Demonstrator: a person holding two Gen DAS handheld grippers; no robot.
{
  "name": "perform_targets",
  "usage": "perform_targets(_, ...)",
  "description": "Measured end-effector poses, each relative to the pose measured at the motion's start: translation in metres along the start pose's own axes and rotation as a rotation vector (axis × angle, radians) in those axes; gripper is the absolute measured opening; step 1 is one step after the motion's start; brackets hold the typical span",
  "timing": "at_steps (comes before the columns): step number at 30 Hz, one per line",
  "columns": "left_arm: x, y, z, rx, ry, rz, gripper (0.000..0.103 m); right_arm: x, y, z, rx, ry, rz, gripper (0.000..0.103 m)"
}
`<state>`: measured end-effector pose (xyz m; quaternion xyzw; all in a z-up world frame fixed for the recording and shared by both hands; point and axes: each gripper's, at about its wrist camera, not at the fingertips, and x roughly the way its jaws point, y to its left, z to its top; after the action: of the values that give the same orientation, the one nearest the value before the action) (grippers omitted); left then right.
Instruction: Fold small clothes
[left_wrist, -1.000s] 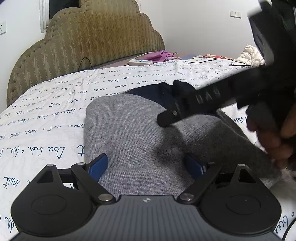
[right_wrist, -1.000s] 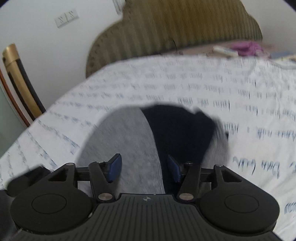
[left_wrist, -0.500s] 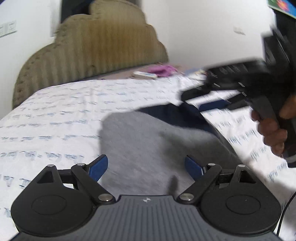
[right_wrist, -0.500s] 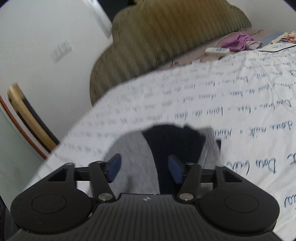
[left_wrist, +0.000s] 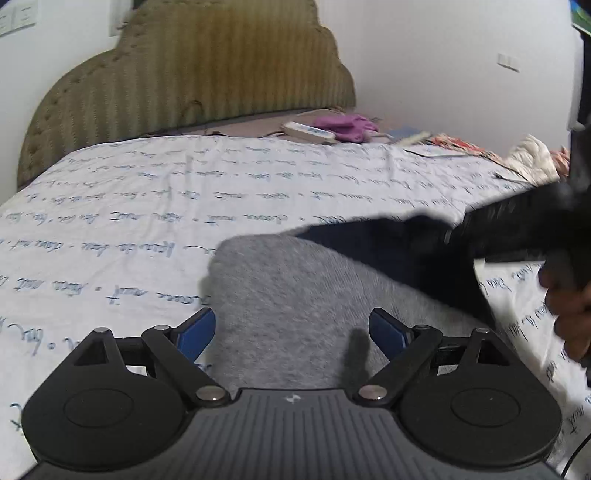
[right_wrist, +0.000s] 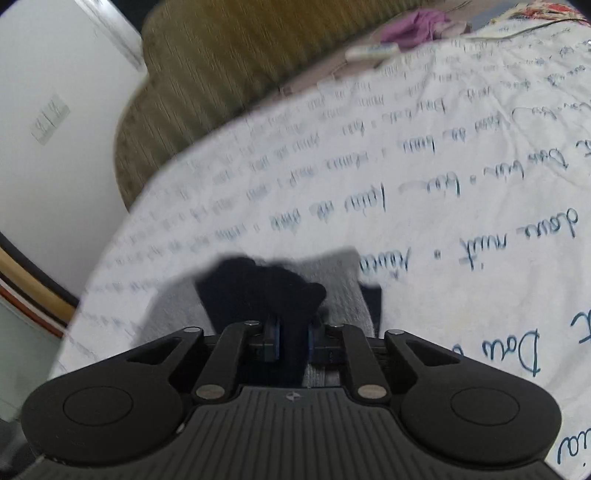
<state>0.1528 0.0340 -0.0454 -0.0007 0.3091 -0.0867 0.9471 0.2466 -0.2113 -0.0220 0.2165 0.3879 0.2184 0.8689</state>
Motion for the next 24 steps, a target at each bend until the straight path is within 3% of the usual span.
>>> perform_targets(2, 0.005, -0.005, -0.008, 0.023, 0.007, 0.000, 0.094, -0.012, -0.003, -0.001, -0.002, -0.044, 0.007, 0.014)
perform_targets(4, 0.016, -0.008, -0.016, 0.037, 0.039, 0.016, 0.095, 0.002, -0.020, -0.008, 0.015, 0.003, -0.048, 0.011)
perform_targets(6, 0.014, -0.003, -0.017, 0.008, 0.035, 0.006, 0.096, 0.004, -0.029, -0.014, 0.033, -0.016, -0.021, 0.013)
perform_targets(7, 0.012, -0.001, -0.014, 0.000, 0.039, 0.008, 0.096, 0.002, -0.027, -0.014, 0.040, -0.021, -0.010, 0.017)
perform_targets(8, 0.008, 0.002, -0.012, -0.005, 0.039, 0.016, 0.096, 0.000, -0.024, -0.013, 0.039, -0.024, -0.003, 0.030)
perform_targets(11, -0.010, 0.012, -0.013, -0.009, 0.038, 0.043, 0.096, -0.018, -0.016, -0.007, 0.039, -0.039, -0.020, 0.038)
perform_targets(12, -0.016, 0.017, -0.015, -0.024, 0.052, 0.036, 0.096, -0.029, -0.014, -0.007, 0.037, -0.056, -0.005, 0.045)
perform_targets(14, -0.023, 0.030, -0.022, -0.088, 0.100, -0.018, 0.095, -0.050, -0.012, -0.015, 0.048, -0.063, 0.065, 0.054)
perform_targets(18, -0.027, 0.042, -0.042, -0.219, 0.181, -0.232, 0.095, -0.065, -0.013, -0.044, 0.083, 0.018, 0.157, 0.053)
perform_targets(19, -0.028, 0.040, -0.045, -0.208, 0.172, -0.239, 0.094, -0.062, -0.012, -0.051, 0.071, 0.040, 0.156, 0.051)
perform_targets(20, -0.027, 0.036, -0.045, -0.190, 0.177, -0.230, 0.092, -0.059, -0.010, -0.057, 0.053, 0.051, 0.142, 0.037)
perform_targets(21, -0.026, 0.034, -0.042, -0.174, 0.185, -0.212, 0.067, -0.055, -0.009, -0.061, 0.045, 0.062, 0.130, 0.016)
perform_targets(22, -0.025, 0.034, -0.038, -0.166, 0.196, -0.197, 0.042, -0.051, -0.009, -0.062, 0.056, 0.079, 0.125, 0.015)
perform_targets(24, -0.027, 0.043, -0.029, -0.198, 0.225, -0.225, 0.029, -0.055, -0.005, -0.061, 0.064, 0.050, 0.129, 0.010)
